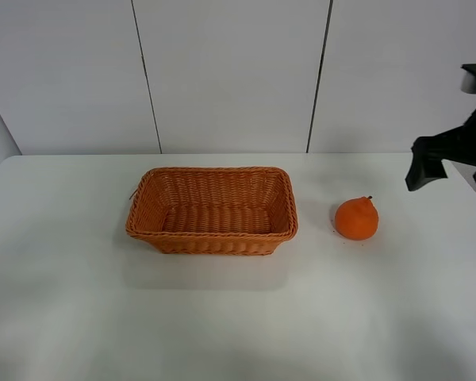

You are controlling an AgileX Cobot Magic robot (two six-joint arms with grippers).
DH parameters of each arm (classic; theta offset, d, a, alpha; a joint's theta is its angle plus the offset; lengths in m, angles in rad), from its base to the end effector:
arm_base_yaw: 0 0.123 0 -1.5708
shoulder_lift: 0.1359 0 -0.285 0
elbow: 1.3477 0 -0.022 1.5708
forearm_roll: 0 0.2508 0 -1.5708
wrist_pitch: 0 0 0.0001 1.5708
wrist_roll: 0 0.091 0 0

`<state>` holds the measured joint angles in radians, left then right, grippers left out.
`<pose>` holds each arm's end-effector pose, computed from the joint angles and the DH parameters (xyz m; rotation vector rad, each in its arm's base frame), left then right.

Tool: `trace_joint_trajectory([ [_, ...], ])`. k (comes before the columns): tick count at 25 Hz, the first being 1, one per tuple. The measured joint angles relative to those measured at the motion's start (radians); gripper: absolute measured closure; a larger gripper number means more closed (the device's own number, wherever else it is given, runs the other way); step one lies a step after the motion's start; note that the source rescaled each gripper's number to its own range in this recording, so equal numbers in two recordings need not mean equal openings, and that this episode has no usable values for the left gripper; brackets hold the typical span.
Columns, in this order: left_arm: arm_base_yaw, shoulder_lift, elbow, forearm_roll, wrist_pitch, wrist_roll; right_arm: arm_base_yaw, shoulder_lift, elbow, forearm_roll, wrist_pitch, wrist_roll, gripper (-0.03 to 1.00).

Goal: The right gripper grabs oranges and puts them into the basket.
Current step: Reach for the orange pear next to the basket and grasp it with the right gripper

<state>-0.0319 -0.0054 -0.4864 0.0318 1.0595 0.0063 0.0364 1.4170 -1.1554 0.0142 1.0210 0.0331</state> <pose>-0.0040 0.0027 0.2736 0.0379 2.0506 0.0222 0.2788 0.0113 0.3014 0.0025 2.7667 0.0369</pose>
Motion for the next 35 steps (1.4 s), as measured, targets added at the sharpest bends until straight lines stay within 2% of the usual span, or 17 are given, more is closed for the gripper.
trace_joint_trajectory([
  [7,0.0,0.0,0.0,0.0,0.0,0.0,0.0,0.433,-0.369,0.009,0.104,-0.025,-0.03],
  [11,0.0,0.0,0.0,0.0,0.0,0.0,0.02,0.561,-0.496,0.026,0.141,-0.044,-0.03],
  [18,0.0,0.0,0.0,0.0,0.0,0.0,0.093,0.638,-0.52,0.031,0.122,-0.043,-0.03],
  [35,0.0,0.0,0.0,0.0,0.0,0.0,0.084,0.783,-0.521,0.001,0.05,-0.005,-0.03],
])
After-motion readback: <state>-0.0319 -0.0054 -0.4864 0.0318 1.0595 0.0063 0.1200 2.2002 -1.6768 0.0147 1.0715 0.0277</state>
